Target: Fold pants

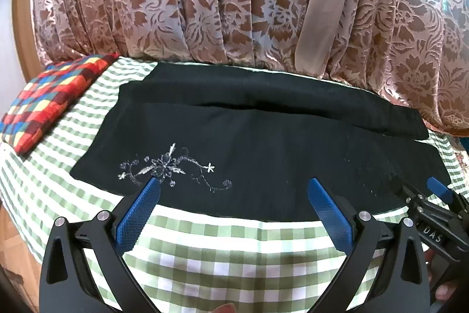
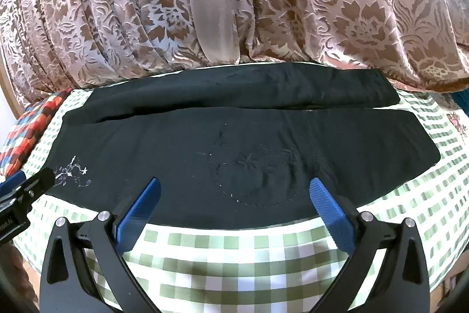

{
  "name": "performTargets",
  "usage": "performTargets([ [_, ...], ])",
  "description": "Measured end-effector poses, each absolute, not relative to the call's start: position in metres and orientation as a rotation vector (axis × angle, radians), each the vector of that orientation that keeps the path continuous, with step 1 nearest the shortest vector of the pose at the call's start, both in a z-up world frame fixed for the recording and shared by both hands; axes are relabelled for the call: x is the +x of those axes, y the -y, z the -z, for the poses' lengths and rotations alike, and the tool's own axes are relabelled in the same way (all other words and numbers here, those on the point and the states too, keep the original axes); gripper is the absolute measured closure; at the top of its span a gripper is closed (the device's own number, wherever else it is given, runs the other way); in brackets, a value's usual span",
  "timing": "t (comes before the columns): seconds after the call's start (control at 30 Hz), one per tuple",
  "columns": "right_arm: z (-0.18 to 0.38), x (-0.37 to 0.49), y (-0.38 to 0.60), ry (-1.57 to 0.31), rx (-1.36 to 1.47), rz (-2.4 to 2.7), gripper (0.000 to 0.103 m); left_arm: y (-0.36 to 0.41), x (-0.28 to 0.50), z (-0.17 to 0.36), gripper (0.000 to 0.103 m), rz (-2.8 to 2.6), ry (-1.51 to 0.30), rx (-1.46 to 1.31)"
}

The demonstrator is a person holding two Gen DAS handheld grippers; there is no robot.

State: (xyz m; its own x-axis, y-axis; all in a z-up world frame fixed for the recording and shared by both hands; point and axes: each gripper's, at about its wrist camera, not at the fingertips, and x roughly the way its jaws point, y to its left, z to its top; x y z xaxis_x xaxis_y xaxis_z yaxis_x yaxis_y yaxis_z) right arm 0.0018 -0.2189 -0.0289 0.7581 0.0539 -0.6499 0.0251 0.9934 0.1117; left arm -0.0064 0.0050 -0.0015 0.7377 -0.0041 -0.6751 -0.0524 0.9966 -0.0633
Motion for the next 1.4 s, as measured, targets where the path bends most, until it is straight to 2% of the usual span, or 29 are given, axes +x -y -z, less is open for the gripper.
performTargets([
  [0.23,0.035,0.004,0.238,-0.732,0.196,-0.057,0.002,-0.016,0.001,0.018,0.003,0.023,-0.801,-0.161],
  [0.4,0.039,0.007,0.277,-0.764,0.369,-0.150,0.002,-0.034,0.005,0.032,0.003,0.087,-0.827,-0.250],
  [0.73,0.068,-0.020,0.446,-0.762,0.805,0.052,0.002,-0.141,0.006,0.065,0.003,-0.017,-0.929,-0.543],
  [0.8,0.074,-0.019,0.471,-0.749,0.876,0.098,0.003,-0.162,0.002,0.068,0.003,-0.043,-0.917,-0.621],
  [0.9,0.088,-0.008,0.499,-0.746,0.942,0.139,0.017,-0.186,0.001,0.072,0.004,-0.035,-0.886,-0.743],
  [0.97,0.100,0.000,0.512,-0.754,0.993,0.153,0.035,-0.194,0.004,0.071,0.013,-0.044,-0.876,-0.786],
  [1.0,0.105,0.005,0.517,-0.754,1.011,0.152,0.039,-0.198,0.005,0.071,0.021,-0.043,-0.870,-0.800],
  [1.03,0.109,0.010,0.522,-0.750,1.026,0.160,0.043,-0.202,0.008,0.073,0.024,-0.043,-0.868,-0.823],
  [1.1,0.113,0.014,0.525,-0.733,1.048,0.158,0.043,-0.211,0.015,0.077,0.032,-0.045,-0.870,-0.876],
  [1.2,0.114,0.023,0.529,-0.724,1.052,0.147,0.044,-0.220,0.024,0.079,0.032,-0.045,-0.850,-0.925],
  [1.27,0.113,0.029,0.531,-0.735,1.044,0.150,0.054,-0.223,0.030,0.080,0.033,-0.046,-0.831,-0.947],
  [1.33,0.116,0.038,0.531,-0.754,1.033,0.157,0.068,-0.225,0.037,0.083,0.046,-0.059,-0.830,-0.945],
  [1.4,0.117,0.046,0.530,-0.773,1.010,0.160,0.076,-0.224,0.044,0.085,0.085,-0.082,-0.846,-0.913],
])
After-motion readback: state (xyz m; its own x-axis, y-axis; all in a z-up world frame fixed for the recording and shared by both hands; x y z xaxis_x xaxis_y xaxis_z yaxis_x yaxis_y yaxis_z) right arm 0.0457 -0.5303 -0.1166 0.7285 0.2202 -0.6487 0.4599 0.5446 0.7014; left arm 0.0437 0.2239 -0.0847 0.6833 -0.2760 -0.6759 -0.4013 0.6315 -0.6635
